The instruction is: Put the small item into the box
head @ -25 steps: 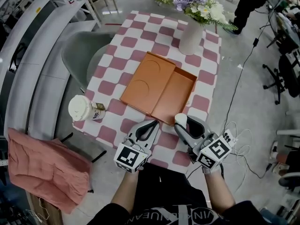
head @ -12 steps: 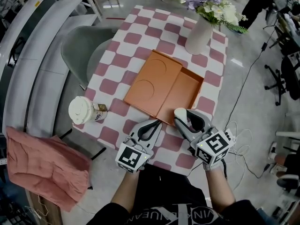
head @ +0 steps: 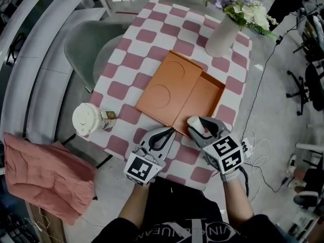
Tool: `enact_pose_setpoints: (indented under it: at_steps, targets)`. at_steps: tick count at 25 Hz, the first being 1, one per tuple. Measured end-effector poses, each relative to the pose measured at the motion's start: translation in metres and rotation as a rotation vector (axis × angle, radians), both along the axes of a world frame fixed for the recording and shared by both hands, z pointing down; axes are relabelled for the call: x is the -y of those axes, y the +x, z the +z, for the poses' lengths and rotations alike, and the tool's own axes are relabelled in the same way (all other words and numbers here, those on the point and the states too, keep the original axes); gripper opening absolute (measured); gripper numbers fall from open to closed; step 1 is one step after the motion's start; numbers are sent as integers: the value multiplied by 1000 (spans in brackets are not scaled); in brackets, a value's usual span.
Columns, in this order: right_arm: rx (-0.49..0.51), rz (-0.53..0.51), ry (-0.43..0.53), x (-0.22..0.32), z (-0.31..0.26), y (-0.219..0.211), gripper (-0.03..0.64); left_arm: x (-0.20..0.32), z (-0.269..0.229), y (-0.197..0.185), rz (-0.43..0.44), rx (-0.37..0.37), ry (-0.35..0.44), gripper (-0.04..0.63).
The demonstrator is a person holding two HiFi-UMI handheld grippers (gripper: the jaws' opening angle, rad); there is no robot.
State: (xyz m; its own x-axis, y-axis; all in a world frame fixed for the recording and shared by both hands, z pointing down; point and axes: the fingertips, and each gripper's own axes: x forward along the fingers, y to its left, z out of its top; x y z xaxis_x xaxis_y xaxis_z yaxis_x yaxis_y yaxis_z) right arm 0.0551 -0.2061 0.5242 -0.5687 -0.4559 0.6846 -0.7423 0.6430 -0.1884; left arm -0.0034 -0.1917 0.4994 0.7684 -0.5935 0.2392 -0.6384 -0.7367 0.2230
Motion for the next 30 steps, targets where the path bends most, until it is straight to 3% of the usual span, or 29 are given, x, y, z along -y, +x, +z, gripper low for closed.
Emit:
enact_pose_setpoints:
  at_steps: [6,15,25,30]
  targets:
    - [-138,-110,-25,-2,9,-8,167,0,3,1,-1,10,12,20]
    - [-232,-174,-49,-2,20,-11,169,4,-10,1,6,11,26,20]
    - [-259,-216,-63,-3,24,-12,167,2,-14,-1,-17,-12,19,20]
    - [-216,-207,-71,-3,20,-14,169,3,-14,-6,-39,-26,8,20]
